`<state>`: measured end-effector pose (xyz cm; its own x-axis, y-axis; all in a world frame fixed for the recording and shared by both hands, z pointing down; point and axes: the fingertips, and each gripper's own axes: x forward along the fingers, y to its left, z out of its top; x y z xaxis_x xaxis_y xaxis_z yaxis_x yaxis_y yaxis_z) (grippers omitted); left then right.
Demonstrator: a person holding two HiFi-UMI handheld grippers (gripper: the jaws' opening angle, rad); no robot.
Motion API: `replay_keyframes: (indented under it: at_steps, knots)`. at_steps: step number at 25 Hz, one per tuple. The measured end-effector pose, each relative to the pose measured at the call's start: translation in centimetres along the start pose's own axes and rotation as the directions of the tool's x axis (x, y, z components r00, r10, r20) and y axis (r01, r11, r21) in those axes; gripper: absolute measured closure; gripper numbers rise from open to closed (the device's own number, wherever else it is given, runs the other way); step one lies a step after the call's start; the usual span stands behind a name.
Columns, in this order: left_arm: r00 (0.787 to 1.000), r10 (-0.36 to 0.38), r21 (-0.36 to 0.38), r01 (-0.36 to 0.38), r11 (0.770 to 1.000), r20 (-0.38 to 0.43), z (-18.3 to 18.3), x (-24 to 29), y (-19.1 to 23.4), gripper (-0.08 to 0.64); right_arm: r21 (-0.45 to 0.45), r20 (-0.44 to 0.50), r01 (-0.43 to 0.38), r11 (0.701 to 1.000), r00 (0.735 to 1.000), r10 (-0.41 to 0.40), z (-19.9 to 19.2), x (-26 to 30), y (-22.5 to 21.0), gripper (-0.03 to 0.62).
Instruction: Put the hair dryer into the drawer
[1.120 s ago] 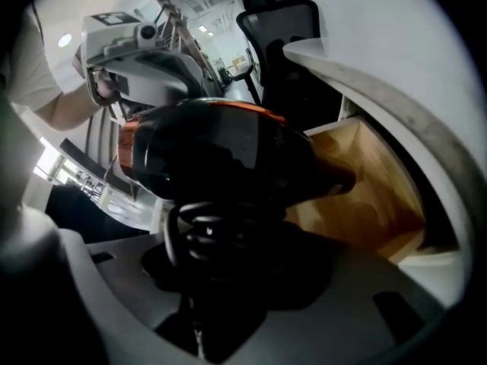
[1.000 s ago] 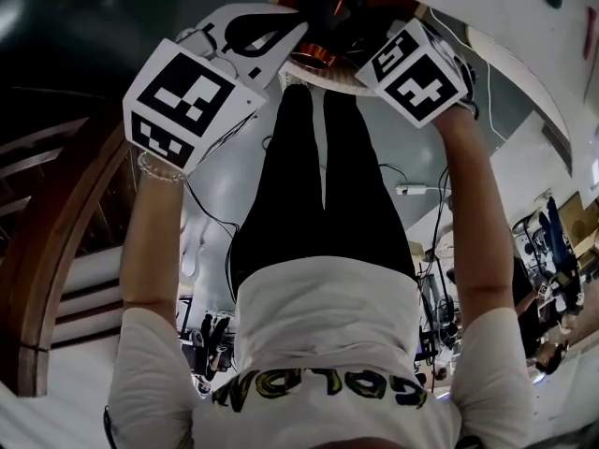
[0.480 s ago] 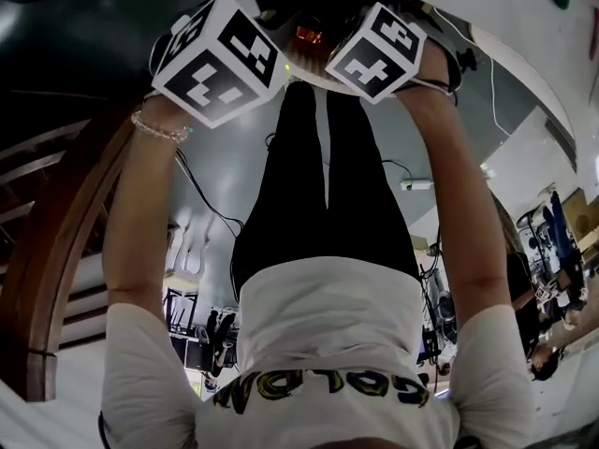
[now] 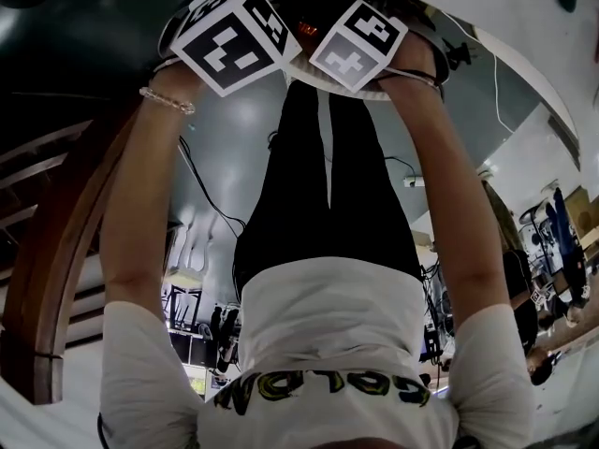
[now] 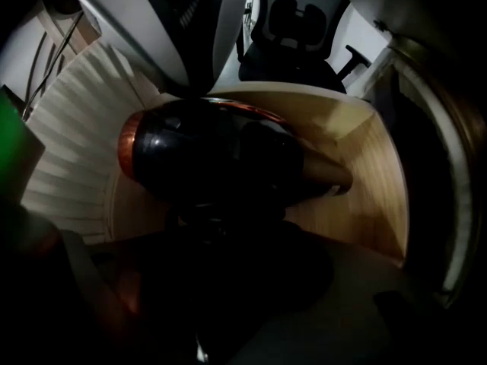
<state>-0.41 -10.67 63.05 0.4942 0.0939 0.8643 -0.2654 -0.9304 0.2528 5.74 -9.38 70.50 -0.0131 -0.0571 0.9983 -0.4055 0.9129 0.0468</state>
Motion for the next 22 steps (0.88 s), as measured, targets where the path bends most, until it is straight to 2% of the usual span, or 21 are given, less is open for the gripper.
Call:
replay_keyframes:
  at_steps: [17,22]
  knots:
    - [1.0,-0.016,-0.062,0.015,0.998,-0.012,-1.6,1.5,1.2,0.548,-0.054,-0.088,0.136,0.989,0.986,-0.14,1.1,2.3,-0.5,0.347]
    - [1.0,-0.016,-0.068,0.014,0.998,-0.026,-1.4,1.5,1.2,0.548,-0.046,-0.083,0.158,0.986,0.983,-0.161,1.5,2.4,-0.8,0.345]
